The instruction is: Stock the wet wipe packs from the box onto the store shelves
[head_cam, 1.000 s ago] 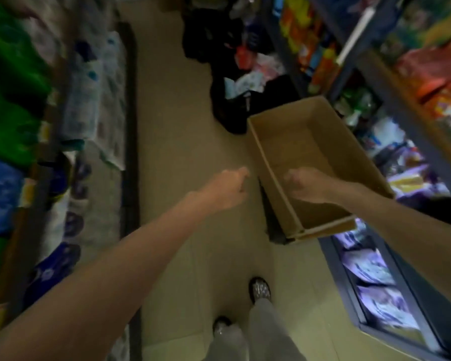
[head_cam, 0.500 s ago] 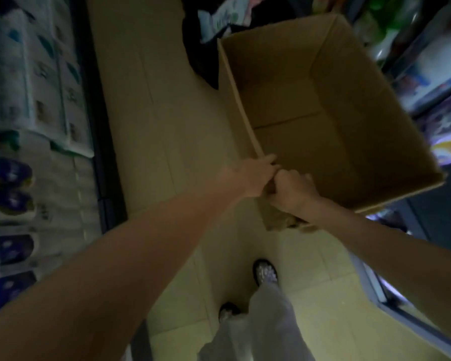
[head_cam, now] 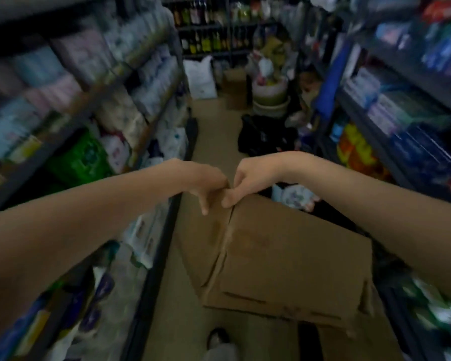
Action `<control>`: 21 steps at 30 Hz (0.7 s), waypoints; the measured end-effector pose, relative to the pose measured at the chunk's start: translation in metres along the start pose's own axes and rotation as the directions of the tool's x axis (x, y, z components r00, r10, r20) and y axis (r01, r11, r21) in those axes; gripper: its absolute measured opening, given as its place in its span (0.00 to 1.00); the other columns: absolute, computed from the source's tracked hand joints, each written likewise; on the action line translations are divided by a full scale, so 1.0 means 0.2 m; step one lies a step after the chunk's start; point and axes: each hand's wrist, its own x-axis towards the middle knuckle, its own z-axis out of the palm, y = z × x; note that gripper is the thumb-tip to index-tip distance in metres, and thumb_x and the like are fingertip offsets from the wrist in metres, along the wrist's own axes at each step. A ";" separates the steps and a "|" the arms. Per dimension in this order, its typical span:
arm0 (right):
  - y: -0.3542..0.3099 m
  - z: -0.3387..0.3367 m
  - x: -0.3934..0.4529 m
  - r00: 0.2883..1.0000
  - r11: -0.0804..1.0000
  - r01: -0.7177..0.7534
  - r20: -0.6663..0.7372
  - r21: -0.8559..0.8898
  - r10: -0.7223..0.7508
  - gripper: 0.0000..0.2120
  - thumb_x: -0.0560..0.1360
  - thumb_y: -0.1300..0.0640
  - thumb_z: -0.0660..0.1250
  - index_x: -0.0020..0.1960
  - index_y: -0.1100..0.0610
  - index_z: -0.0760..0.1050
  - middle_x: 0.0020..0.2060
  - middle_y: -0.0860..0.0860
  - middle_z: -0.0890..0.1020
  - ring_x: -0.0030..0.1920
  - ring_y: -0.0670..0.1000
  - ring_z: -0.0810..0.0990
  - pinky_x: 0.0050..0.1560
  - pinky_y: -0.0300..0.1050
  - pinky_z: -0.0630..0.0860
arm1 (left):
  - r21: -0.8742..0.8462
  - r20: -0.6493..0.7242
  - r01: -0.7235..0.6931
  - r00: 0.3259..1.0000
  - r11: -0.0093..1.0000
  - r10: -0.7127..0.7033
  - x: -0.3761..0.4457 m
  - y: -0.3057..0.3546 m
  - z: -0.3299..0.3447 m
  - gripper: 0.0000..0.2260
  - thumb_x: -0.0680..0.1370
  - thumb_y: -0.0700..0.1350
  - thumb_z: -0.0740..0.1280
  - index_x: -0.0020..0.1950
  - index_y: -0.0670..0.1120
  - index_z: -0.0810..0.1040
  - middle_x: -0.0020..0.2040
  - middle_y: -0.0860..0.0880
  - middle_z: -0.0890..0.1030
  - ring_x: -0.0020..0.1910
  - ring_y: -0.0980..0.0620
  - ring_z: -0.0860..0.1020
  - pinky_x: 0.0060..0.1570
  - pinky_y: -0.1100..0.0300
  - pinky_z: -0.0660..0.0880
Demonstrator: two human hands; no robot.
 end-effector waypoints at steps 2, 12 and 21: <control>0.01 -0.22 0.21 0.999 0.996 0.014 -0.037 -0.090 -0.018 0.20 0.72 0.43 0.68 0.51 0.60 0.81 0.48 0.54 0.83 0.50 0.54 0.81 0.50 0.47 0.77 | 0.012 0.026 0.027 0.999 1.000 -0.027 0.00 -0.22 -0.17 0.27 0.68 0.50 0.75 0.64 0.44 0.74 0.56 0.47 0.80 0.58 0.48 0.77 0.58 0.59 0.73; 0.51 -1.40 1.15 0.941 0.969 -0.097 -0.339 -0.228 0.014 0.13 0.69 0.52 0.74 0.44 0.55 0.70 0.39 0.47 0.73 0.37 0.48 0.74 0.32 0.41 0.70 | -0.008 -0.275 0.070 0.959 0.998 -0.069 0.65 -1.18 -1.07 0.14 0.73 0.55 0.69 0.45 0.47 0.70 0.32 0.54 0.77 0.39 0.51 0.81 0.42 0.60 0.74; 0.82 -2.42 2.14 0.964 0.841 0.016 -0.215 -0.540 -0.157 0.17 0.69 0.49 0.72 0.51 0.56 0.71 0.49 0.52 0.75 0.50 0.53 0.75 0.51 0.50 0.76 | -0.273 -0.270 0.150 0.936 0.950 -0.225 1.52 -2.03 -1.53 0.16 0.76 0.53 0.66 0.54 0.42 0.74 0.50 0.45 0.82 0.44 0.49 0.82 0.42 0.59 0.77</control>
